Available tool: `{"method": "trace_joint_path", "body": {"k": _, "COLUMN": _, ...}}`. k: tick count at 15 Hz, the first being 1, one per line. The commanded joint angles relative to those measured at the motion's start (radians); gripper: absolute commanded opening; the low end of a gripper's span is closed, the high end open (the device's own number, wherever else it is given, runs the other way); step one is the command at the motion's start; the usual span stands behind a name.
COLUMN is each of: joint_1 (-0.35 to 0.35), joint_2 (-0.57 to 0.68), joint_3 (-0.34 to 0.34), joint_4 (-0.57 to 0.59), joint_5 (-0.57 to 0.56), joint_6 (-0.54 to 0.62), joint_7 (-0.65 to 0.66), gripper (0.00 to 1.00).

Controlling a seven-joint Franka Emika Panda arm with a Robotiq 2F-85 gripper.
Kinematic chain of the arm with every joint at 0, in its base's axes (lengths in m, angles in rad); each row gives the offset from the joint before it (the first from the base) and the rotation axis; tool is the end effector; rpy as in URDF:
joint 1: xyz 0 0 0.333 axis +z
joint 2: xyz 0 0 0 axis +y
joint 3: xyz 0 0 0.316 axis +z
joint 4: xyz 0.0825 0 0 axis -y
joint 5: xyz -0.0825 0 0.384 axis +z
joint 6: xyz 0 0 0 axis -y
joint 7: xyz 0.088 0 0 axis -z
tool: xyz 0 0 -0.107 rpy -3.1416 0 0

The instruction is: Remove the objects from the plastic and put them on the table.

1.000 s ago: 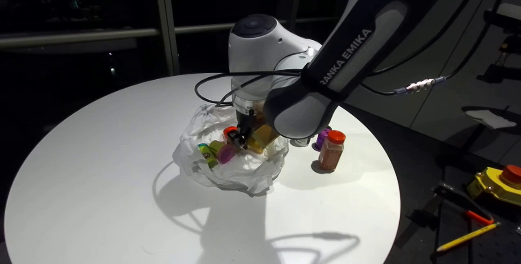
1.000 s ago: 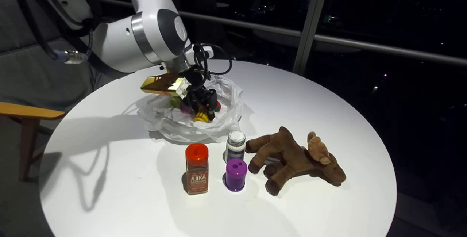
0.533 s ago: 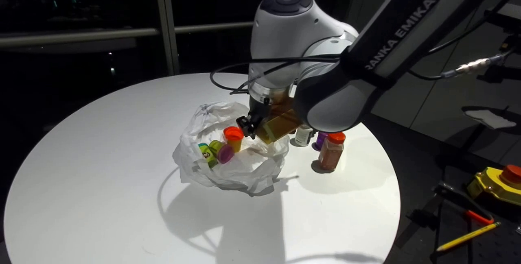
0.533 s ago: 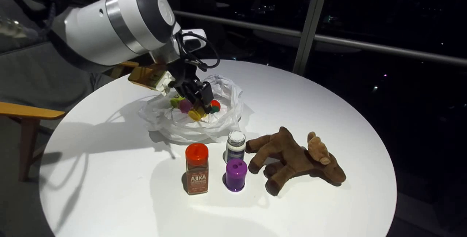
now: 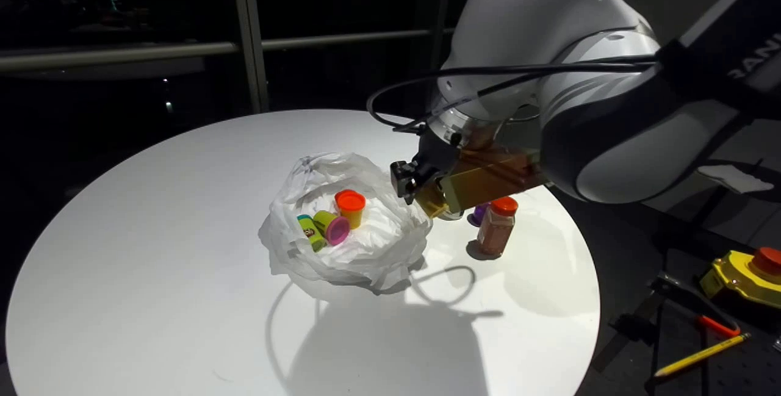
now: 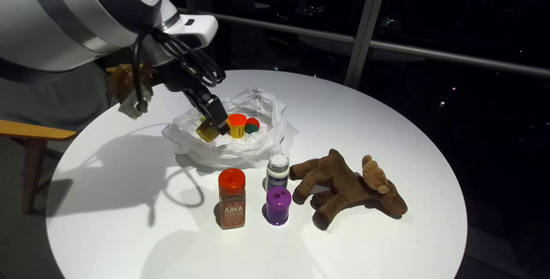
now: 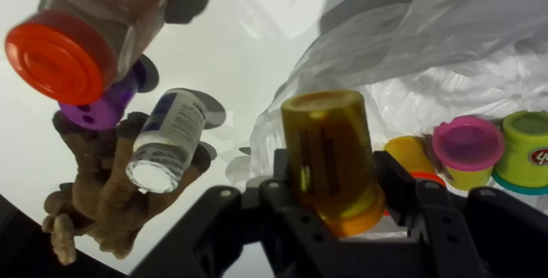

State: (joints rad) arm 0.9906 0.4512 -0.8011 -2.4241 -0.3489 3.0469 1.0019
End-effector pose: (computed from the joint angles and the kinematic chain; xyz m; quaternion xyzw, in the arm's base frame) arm 0.5020 0.1085 0.2027 0.9572 -0.1781 0.2095 0.0907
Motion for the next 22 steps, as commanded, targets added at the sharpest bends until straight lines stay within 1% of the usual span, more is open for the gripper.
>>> {"method": "trace_joint_path", "body": {"k": 1, "joint_1": 0.045, "joint_2": -0.012, "joint_3": -0.017, "joint_4": -0.066, "joint_5": 0.016, "joint_6": -0.009, "joint_7": 0.048, "gripper": 0.27}}
{"method": "trace_joint_path", "body": {"k": 2, "joint_1": 0.041, "joint_2": -0.006, "joint_3": 0.008, "joint_4": -0.078, "joint_5": 0.085, "joint_6": -0.015, "joint_7": -0.01, "gripper": 0.27}}
{"method": "trace_joint_path", "body": {"k": 6, "joint_1": -0.006, "joint_2": 0.05, "joint_3": 0.137, "joint_4": -0.064, "joint_5": 0.19, "joint_6": -0.076, "joint_7": -0.019, "gripper": 0.27}}
{"method": "trace_joint_path", "body": {"k": 8, "joint_1": -0.011, "joint_2": 0.094, "joint_3": 0.165, "joint_4": -0.038, "joint_5": 0.217, "joint_6": -0.103, "joint_7": 0.003, "gripper": 0.27}}
{"method": "trace_joint_path", "body": {"k": 10, "joint_1": 0.007, "joint_2": 0.152, "joint_3": 0.151, "joint_4": -0.007, "joint_5": 0.227, "joint_6": -0.116, "joint_7": 0.035, "gripper": 0.27}}
{"method": "trace_joint_path", "body": {"k": 11, "joint_1": 0.019, "joint_2": 0.183, "joint_3": 0.131, "joint_4": 0.012, "joint_5": 0.23, "joint_6": -0.122, "joint_7": 0.05, "gripper": 0.27}}
{"method": "trace_joint_path", "body": {"k": 15, "joint_1": 0.035, "joint_2": 0.263, "joint_3": 0.082, "joint_4": 0.072, "joint_5": 0.243, "joint_6": -0.133, "joint_7": 0.09, "gripper": 0.27}}
{"method": "trace_joint_path", "body": {"k": 16, "joint_1": 0.041, "joint_2": 0.277, "joint_3": 0.066, "joint_4": 0.087, "joint_5": 0.244, "joint_6": -0.14, "joint_7": 0.1, "gripper": 0.28}}
{"method": "trace_joint_path", "body": {"k": 17, "joint_1": 0.04, "joint_2": 0.279, "joint_3": 0.06, "joint_4": 0.095, "joint_5": 0.246, "joint_6": -0.15, "joint_7": 0.101, "gripper": 0.77}}
{"method": "trace_joint_path", "body": {"k": 18, "joint_1": 0.041, "joint_2": 0.265, "joint_3": 0.052, "joint_4": 0.098, "joint_5": 0.243, "joint_6": -0.164, "joint_7": 0.095, "gripper": 0.77}}
{"method": "trace_joint_path", "body": {"k": 20, "joint_1": 0.039, "joint_2": 0.216, "joint_3": 0.038, "joint_4": 0.096, "joint_5": 0.232, "joint_6": -0.191, "joint_7": 0.075, "gripper": 0.91}}
{"method": "trace_joint_path", "body": {"k": 21, "joint_1": 0.042, "joint_2": 0.182, "joint_3": 0.028, "joint_4": 0.094, "joint_5": 0.224, "joint_6": -0.205, "joint_7": 0.064, "gripper": 0.99}}
{"method": "trace_joint_path", "body": {"k": 22, "joint_1": 0.044, "joint_2": 0.145, "joint_3": 0.014, "joint_4": 0.094, "joint_5": 0.216, "joint_6": -0.22, "joint_7": 0.055, "gripper": 1.0}}
